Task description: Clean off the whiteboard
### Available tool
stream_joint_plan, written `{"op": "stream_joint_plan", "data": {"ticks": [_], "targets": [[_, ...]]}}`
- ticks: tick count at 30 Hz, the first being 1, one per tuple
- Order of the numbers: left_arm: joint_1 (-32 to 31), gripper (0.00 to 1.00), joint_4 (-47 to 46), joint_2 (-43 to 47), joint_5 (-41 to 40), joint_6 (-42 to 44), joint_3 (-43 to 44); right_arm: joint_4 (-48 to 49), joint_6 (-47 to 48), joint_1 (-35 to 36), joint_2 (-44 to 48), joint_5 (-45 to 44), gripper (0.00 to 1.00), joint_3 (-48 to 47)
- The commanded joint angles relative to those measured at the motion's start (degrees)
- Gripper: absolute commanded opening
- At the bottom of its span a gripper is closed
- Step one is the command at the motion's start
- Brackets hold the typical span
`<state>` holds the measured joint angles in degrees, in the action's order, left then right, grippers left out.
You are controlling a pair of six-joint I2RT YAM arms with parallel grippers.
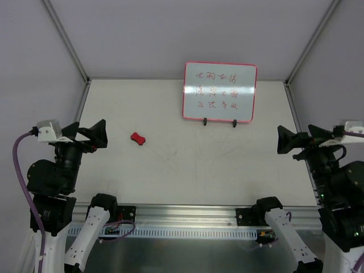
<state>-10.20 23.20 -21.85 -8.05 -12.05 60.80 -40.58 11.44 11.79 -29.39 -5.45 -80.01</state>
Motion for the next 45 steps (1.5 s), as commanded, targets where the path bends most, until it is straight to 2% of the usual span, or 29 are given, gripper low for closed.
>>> {"op": "stream_joint_plan", "data": {"ticks": [1, 9, 14, 15, 16, 20, 23, 27, 36, 45], "targets": [[-0.53, 0.99, -1.05, -2.58, 0.92, -2.97, -2.25, 0.68, -3.97, -0.28, -5.41, 3.87, 0.99, 4.14], [-0.61, 0.99, -0.26, -6.54, 7.79, -6.05, -7.26, 6.55, -5.20, -0.37, -17.61, 4.74, 0.99, 16.01], [-0.61, 0.99, -0.09, -7.60, 10.25, -8.24, -11.04, 10.77, -7.57, -0.28, -29.39, 4.84, 0.99, 17.25], [-0.53, 0.99, -0.09, -7.77, 10.34, -8.25, -11.48, 12.35, -7.75, -0.37, -31.50, 4.14, 0.96, 18.04], [-0.53, 0.99, -0.09, -7.86, 10.34, -8.25, -12.18, 15.41, -7.58, -0.37, -36.13, 3.87, 0.90, 18.13], [-0.61, 0.99, 0.00, -8.21, 10.52, -7.28, -13.24, 20.27, -6.35, -0.63, -49.40, 3.34, 0.86, 15.77], [-0.61, 0.99, 0.09, -8.12, 10.16, -7.72, -13.60, 23.08, -6.78, -1.50, -57.76, 3.95, 0.77, 13.30], [-0.61, 0.99, 0.09, -8.47, 9.99, -7.72, -14.04, 23.53, -7.13, -1.95, -65.94, 4.84, 0.75, 9.00], [-0.53, 0.99, 0.18, -9.00, 9.02, -7.90, -14.83, 24.05, -9.42, -2.74, -75.64, 4.13, 0.60, 3.37], [-0.61, 0.99, 0.18, -9.97, 8.93, -8.42, -15.27, 24.40, -10.65, -2.74, -79.95, 4.40, 0.53, 1.52]]}}
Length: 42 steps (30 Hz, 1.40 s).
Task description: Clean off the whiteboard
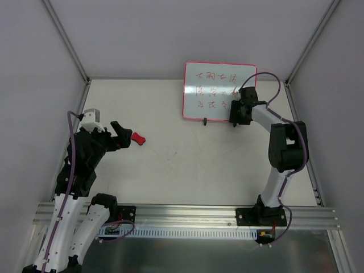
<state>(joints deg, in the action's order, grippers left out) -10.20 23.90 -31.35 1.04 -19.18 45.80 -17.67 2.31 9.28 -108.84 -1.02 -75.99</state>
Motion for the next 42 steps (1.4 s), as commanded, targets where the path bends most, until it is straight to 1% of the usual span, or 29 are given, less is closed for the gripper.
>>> {"op": "stream_joint_plan", "data": {"ticks": [1, 2, 4, 7, 9, 10, 11, 15, 16, 18, 20, 26, 30, 34, 37, 40, 41, 42], "targets": [[-0.53, 0.99, -0.52, -0.64, -0.16, -1.39, -0.27, 1.67, -1.60, -0.23, -0.67, -0.04, 0.52, -2.50], [-0.61, 0.99, -0.52, -0.73, -0.16, -1.47, -0.27, 1.76, -1.86, -0.23, -1.02, -0.04, 0.49, -2.24], [-0.61, 0.99, -0.52, -0.99, -0.07, -1.56, -0.36, 1.85, -2.04, -0.23, -1.20, -0.65, 0.48, -2.06], [-0.53, 0.99, -0.52, -1.52, 0.37, -1.65, -0.54, 2.29, -2.13, -0.23, -1.47, -0.39, 0.43, -1.62], [-0.53, 0.99, -0.52, -2.30, 0.89, -2.00, -0.71, 2.38, -2.13, -0.14, -1.64, -0.22, 0.34, -1.45], [-0.53, 0.99, -0.43, -2.66, 1.16, -2.09, -0.71, 2.38, -3.61, -0.14, -1.82, -0.21, 0.32, -1.27], [-0.61, 0.99, -0.52, -3.01, 1.51, -2.09, -0.71, 2.29, -3.89, 0.04, -1.73, -0.30, 0.25, -0.92], [-0.53, 0.99, -0.52, -5.29, 2.48, -2.27, -0.36, 3.17, -4.85, 0.74, -0.33, -0.56, 0.11, 1.62], [-0.53, 0.99, -0.61, -5.73, 2.65, -2.27, -0.27, 3.78, -5.03, 0.92, 0.20, -0.65, 0.10, 3.11], [-0.61, 0.99, -0.61, -6.96, 2.65, -2.18, 0.16, 4.40, -5.73, 1.62, 2.04, -1.44, 0.02, 4.96], [-0.61, 0.99, -0.61, -7.67, 2.65, -2.18, 0.60, 5.19, -6.17, 2.84, 3.88, -2.32, 0.00, 7.50], [-0.53, 0.99, -0.61, -9.25, 1.25, -2.88, 0.87, 7.65, -10.03, 6.10, 9.07, -6.27, 0.00, 14.80], [-0.61, 0.99, -0.61, -9.78, 0.72, -3.67, 0.87, 8.44, -14.25, 10.84, 13.90, -10.40, 0.00, 20.17], [-0.53, 0.99, -0.61, -9.78, 0.28, -4.11, 1.13, 8.27, -19.70, 15.50, 18.39, -15.58, 0.00, 25.61], [-0.61, 0.99, -0.61, -9.78, 0.19, -4.64, 0.87, 8.09, -23.92, 19.01, 20.50, -16.99, 0.00, 27.46], [-0.61, 0.99, -0.52, -9.69, 0.19, -5.25, 0.69, 6.69, -29.98, 23.14, 22.00, -19.97, 0.00, 29.92], [-0.61, 0.99, -0.52, -9.69, 0.28, -5.43, 0.61, 5.90, -31.64, 25.68, 22.44, -21.21, 0.00, 30.80], [-0.53, 0.99, -0.52, -9.69, 0.28, -5.69, 0.61, 5.28, -34.79, 27.09, 23.22, -22.26, 0.00, 31.07]]}}
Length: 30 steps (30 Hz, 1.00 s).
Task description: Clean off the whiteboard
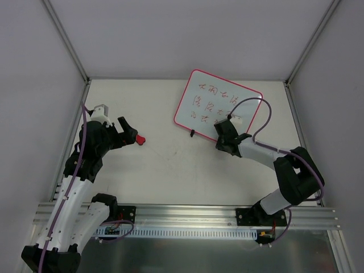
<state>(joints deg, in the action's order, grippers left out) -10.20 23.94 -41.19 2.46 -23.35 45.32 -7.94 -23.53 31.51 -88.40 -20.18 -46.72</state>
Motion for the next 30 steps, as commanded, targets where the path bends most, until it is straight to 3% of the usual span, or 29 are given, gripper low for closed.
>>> {"op": "stream_joint_plan", "data": {"ticks": [1, 6, 13, 15, 19, 20, 23, 28, 30], "targets": [[-0.53, 0.99, -0.57, 0.23, -1.14, -1.61, 1.00, -5.23, -10.30, 6.53, 2.97, -4.59, 0.00, 2.07], [-0.61, 0.99, -0.57, 0.93, -1.58, -2.48, 0.12, -9.10, -17.77, 16.54, 3.15, -9.17, 0.00, 2.07], [-0.61, 0.99, -0.48, 1.55, -1.23, -2.92, -0.76, -14.28, -27.00, 24.30, 2.80, -13.03, 0.01, 1.81], [-0.61, 0.99, -0.48, 1.46, -1.05, -3.27, -1.02, -14.47, -28.32, 25.09, 2.27, -12.86, 0.06, 1.72], [-0.53, 0.99, -0.39, 0.94, -0.96, -3.80, -1.46, -15.34, -30.35, 26.15, 3.67, -13.56, 0.38, 1.81], [-0.53, 0.99, -0.39, 0.85, -0.96, -3.89, -1.64, -15.69, -30.35, 26.41, 4.37, -14.09, 0.51, 1.63], [-0.61, 0.99, -0.48, -0.38, -1.32, -4.42, -1.64, -18.68, -29.74, 27.20, 8.50, -15.14, 0.72, 1.02], [-0.61, 0.99, -0.39, -6.69, -4.46, -6.87, -0.41, -23.69, -22.98, 27.82, 20.94, -16.64, 0.92, -1.00], [-0.61, 0.99, -0.39, -9.68, -5.79, -8.97, 0.90, -24.48, -14.82, 27.73, 25.45, -17.08, 0.99, -1.62]]}}
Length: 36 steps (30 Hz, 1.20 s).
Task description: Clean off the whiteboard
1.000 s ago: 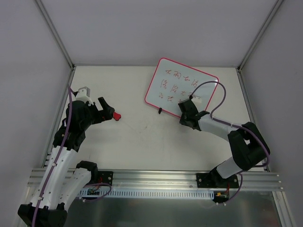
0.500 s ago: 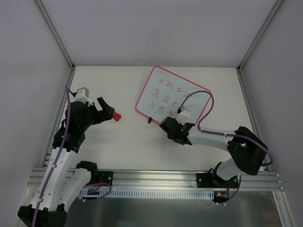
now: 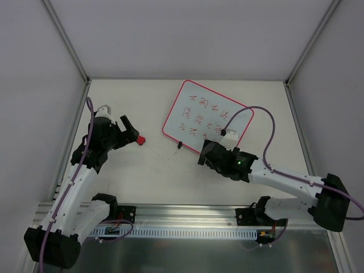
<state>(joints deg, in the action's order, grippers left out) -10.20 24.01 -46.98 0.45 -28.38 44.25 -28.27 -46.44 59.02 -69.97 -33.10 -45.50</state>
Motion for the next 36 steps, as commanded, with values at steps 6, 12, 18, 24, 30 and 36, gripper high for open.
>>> {"op": "stream_joint_plan", "data": {"ticks": [6, 12, 18, 24, 30, 36], "targets": [[-0.61, 0.99, -0.46, -20.32, -5.54, -12.73, 6.98, -4.77, 26.89, -3.55, 22.67, -4.08, 0.99, -3.55], [-0.79, 0.99, 0.24, -35.00, -10.11, -17.66, 14.09, -4.69, 33.77, -9.18, 30.68, -3.11, 0.99, -2.41], [-1.93, 0.90, 3.06, -44.15, -12.49, -21.89, 17.44, -4.60, 35.62, -12.87, 33.50, -1.62, 0.99, 0.67], [-2.37, 0.69, 5.78, -50.13, -15.56, -21.89, 21.66, -4.51, 34.84, -14.90, 34.99, 2.07, 0.99, 3.83], [-2.46, 0.64, 7.45, -53.65, -16.88, -22.07, 23.95, -4.51, 34.74, -15.78, 35.17, 3.04, 0.99, 4.98], [-2.55, 0.61, 7.90, -56.81, -15.92, -22.68, 25.44, -4.60, 35.01, -16.48, 35.96, 2.26, 0.99, 5.42]]}}
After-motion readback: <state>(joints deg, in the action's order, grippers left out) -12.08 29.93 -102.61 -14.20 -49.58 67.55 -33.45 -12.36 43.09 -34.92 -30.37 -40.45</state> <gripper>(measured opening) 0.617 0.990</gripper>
